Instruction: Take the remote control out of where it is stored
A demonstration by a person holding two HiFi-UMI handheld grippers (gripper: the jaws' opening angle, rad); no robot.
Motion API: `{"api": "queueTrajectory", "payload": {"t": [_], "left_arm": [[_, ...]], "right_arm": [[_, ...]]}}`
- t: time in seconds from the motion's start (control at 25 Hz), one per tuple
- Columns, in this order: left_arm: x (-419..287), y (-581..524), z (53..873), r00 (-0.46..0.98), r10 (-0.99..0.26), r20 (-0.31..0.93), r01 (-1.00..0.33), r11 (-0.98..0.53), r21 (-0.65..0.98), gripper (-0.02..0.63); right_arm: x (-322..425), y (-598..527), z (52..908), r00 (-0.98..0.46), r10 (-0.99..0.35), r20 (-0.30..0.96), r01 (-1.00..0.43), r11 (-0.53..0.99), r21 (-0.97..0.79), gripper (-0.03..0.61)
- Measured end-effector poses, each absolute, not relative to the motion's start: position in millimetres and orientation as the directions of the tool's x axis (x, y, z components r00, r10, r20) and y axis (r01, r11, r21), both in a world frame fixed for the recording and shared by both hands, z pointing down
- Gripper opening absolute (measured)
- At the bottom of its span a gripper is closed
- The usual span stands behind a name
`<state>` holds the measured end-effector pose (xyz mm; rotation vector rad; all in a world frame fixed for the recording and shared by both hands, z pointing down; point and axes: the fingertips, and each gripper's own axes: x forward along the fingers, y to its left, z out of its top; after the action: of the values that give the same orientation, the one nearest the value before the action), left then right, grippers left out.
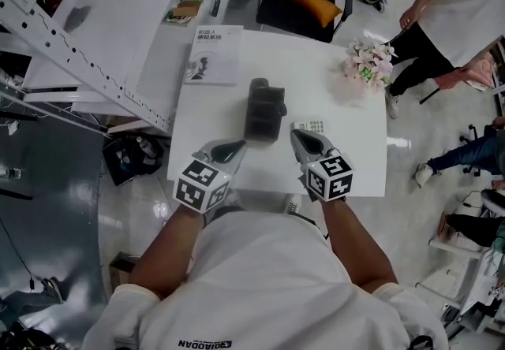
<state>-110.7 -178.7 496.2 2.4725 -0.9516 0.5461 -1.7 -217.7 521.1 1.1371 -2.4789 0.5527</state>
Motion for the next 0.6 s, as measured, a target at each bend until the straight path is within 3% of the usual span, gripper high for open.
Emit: {"api": "queueTrajectory", "payload": {"t": [0.4,0.6], "left_arm": [[-134.9,-174.3,504.6,0.646,-0.566,0.513,-0.741,-0.627,0.242,0.002],[-143.3,-173.6,505.8,0.630,-0.578,0.519,-0.754,-0.616,0.230,0.003]], "right_arm": [[-18.2,-266.3,542.1,-0.592,-0.614,0.521,-0.782,0.594,-0.188,0.126],[-23.7,-281.1,547.5,-0.590,-0.606,0.533,-0.782,0.594,-0.190,0.144]]}}
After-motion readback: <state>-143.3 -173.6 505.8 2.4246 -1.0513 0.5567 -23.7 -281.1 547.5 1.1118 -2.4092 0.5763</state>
